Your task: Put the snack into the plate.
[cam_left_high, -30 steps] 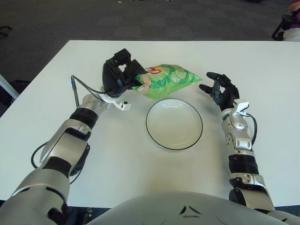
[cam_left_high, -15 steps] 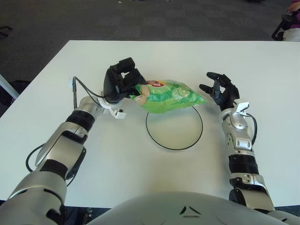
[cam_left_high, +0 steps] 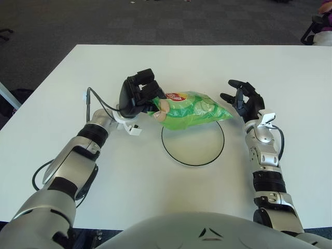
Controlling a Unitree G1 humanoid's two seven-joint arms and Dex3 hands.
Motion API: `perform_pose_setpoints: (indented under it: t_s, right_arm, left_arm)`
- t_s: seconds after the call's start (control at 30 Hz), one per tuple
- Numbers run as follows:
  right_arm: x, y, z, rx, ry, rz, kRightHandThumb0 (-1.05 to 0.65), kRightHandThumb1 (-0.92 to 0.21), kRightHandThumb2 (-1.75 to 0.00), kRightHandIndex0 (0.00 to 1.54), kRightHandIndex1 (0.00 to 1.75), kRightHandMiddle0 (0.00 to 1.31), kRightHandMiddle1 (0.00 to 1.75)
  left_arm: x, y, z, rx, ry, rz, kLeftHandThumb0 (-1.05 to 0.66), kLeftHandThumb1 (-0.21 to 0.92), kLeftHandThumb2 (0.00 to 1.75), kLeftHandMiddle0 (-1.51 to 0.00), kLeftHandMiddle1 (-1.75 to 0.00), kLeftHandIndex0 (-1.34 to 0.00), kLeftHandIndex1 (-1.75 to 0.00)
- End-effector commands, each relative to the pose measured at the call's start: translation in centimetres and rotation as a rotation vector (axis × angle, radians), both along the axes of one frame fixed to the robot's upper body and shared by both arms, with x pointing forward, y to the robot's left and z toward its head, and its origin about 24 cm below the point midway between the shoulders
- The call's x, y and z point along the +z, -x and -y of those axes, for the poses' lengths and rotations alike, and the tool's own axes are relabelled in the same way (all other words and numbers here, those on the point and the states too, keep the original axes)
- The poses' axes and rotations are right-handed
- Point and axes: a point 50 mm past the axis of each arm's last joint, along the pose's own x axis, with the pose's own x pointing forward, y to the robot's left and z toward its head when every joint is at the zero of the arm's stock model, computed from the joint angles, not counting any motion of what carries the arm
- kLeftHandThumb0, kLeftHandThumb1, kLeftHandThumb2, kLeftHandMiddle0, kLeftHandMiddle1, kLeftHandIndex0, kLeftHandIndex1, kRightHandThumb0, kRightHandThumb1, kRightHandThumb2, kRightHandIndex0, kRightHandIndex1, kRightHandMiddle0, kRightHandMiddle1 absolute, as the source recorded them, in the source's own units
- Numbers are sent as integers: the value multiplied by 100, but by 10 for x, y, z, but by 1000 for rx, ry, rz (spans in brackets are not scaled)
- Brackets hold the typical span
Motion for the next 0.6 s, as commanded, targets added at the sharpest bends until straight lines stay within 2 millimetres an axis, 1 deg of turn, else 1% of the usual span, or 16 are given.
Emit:
perform_pose_setpoints:
  t_s: [0.0,0.27,0.5,0.57]
  right_arm:
    - [3,-2,1,-5,-4,14,-38,-92,-74,98,0,46,62]
    - [3,-2,1,-5,-4,14,-38,-92,-74,98,0,46,62]
    - [3,-2,1,-5,-4,14,-38,-92,-74,98,0,46,62]
    - [3,-2,1,-5,-4,14,-38,-92,-74,98,0,46,62]
  left_arm:
    - [8,-3,0,5,39,23,-10,91,17,-98,-175,-81,-175]
    - [8,-3,1,-19,24,15,-11,91,15,-97,-175,-80,-175]
    - [8,-2,5,-113,-46,-14,-13,92,14,-97,-175,-80,-175]
    - [8,-2,10,-149,-69,-20,-13,92,13,-97,-175,-80,-175]
